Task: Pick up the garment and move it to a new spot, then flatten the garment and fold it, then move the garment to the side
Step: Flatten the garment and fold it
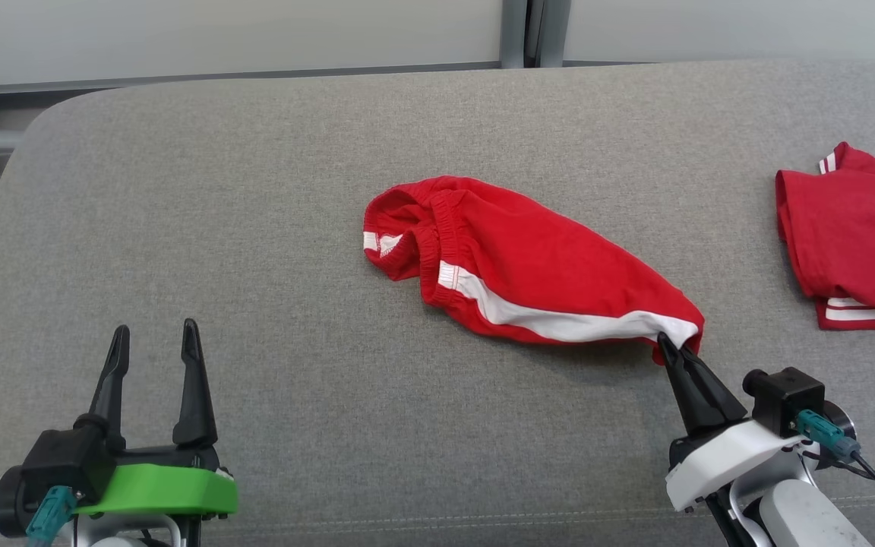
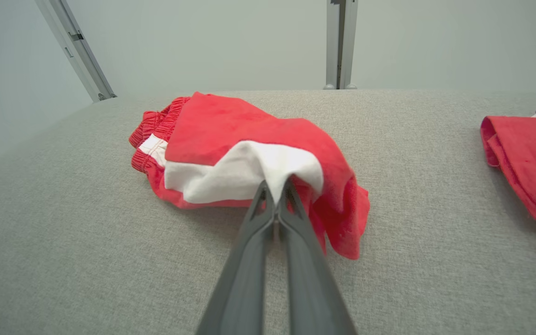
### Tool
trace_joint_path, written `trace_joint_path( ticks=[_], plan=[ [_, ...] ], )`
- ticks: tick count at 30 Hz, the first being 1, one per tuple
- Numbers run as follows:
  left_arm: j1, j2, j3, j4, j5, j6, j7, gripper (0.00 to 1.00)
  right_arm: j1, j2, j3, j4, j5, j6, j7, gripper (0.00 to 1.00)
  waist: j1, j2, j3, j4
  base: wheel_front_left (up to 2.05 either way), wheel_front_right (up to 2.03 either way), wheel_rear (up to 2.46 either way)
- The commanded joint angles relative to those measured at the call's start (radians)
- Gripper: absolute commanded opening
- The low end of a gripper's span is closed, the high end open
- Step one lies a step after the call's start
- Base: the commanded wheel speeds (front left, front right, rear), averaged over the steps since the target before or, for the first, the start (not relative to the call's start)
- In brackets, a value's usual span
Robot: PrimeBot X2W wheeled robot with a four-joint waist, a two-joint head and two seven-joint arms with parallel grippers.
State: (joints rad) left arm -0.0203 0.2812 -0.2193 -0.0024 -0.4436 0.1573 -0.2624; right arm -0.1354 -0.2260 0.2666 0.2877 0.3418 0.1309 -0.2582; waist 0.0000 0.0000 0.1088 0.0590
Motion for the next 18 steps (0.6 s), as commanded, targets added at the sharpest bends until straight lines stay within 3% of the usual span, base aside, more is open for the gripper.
trace_joint_path(
  ticks=[1,9,18],
  plan=[
    [0.014,-0.005,0.01,0.002,0.011,-0.01,-0.003,1.0,0.004,-0.002,-0.003,0.003,0.001,0.0,-0.005,0.0,0.0,0.0,0.001,0.0,0.0,0.0,0.0],
    [-0.009,-0.028,0.0,0.023,0.019,-0.057,-0.003,1.0,-0.006,-0.001,-0.002,0.002,0.002,0.0,-0.003,0.0,0.0,0.0,0.014,0.002,0.0,0.0,0.0],
    [-0.165,-0.068,-0.194,0.112,-0.012,-0.236,0.135,1.0,-0.043,-0.002,0.016,-0.008,-0.008,-0.001,0.004,0.0,0.0,0.0,0.063,-0.014,0.0,0.0,0.0]
  ],
)
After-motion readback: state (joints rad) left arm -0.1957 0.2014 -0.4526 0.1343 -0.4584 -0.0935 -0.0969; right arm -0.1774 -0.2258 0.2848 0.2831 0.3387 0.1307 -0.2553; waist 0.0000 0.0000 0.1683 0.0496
